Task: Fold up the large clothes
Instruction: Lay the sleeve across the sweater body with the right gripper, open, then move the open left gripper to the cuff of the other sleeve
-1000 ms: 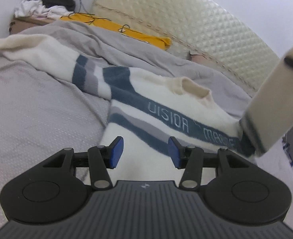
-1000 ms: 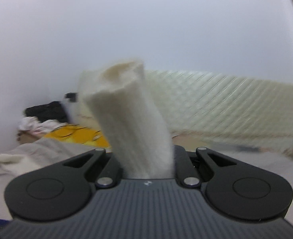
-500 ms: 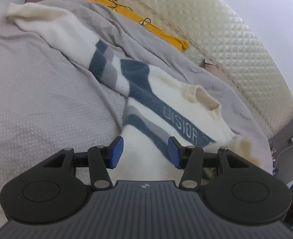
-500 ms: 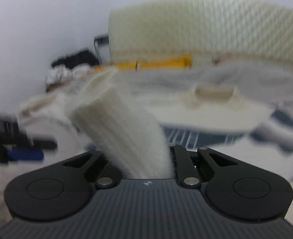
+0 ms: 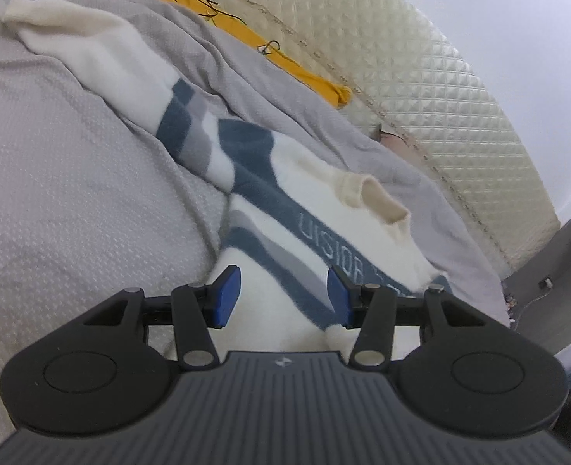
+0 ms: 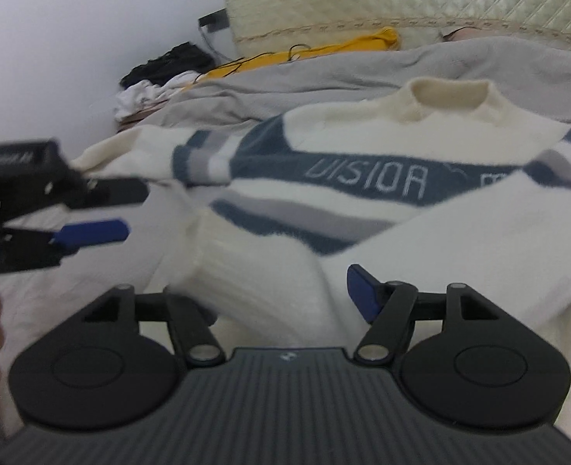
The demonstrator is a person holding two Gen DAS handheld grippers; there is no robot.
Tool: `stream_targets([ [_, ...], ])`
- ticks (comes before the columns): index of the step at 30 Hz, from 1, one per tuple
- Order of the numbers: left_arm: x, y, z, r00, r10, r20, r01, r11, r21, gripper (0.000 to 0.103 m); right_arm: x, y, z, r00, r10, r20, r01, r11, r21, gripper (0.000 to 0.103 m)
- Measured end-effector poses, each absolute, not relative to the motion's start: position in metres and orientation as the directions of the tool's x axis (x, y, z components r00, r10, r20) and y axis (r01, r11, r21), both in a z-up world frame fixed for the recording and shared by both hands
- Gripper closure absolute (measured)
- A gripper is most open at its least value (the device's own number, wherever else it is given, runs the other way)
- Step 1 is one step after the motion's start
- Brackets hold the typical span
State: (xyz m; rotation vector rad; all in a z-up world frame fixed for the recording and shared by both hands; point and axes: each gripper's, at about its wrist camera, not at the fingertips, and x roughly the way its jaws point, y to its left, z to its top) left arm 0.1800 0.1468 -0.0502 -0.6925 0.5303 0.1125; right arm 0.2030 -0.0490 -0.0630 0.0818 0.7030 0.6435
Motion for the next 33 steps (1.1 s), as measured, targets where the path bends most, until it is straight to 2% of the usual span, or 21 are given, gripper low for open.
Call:
stream_targets([
  [8,0.185,0.12,-0.056,0.837,-0.141,-0.529,-0.206,0.814,-0.542,0.049,0.171,-0.083,-0.049,0.547,0.615,-0.568,-0.535,0.779,0.327,0.035],
  [13,0.181,0.103,-0.054,0.836,-0.164,-0.524,-0.154,0.846,-0.51,0.05,0.167,-0.113,-0.044,0.587,0.619,-0.521,-0.495,0.784,0.375,0.035],
  [21,0.19,0.075,-0.069,0.791,-0.203,-0.578,-0.109,0.882,-0.459,0.068,0.199,-0.14,-0.058,0.685,0.547,-0.481,-0.385,0.832,0.399,0.035],
  [23,0.194,0.066,-0.074,0.779,-0.198,-0.595,-0.099,0.898,-0.429,0.069,0.208,-0.142,-0.066,0.697,0.527,-0.487,-0.35,0.842,0.411,0.036],
  [26,0.202,0.056,-0.083,0.754,-0.183,-0.631,-0.096,0.919,-0.381,0.069,0.22,-0.141,-0.078,0.688,0.507,-0.52,-0.325,0.855,0.404,0.046],
  [29,0.209,0.046,-0.093,0.725,-0.149,-0.672,-0.096,0.945,-0.313,0.069,0.225,-0.139,-0.087,0.679,0.493,-0.545,-0.317,0.865,0.388,0.048],
  [33,0.214,0.04,-0.101,0.706,-0.131,-0.696,-0.1,0.954,-0.281,0.069,0.229,-0.137,-0.099,0.665,0.482,-0.571,-0.305,0.872,0.383,0.049],
])
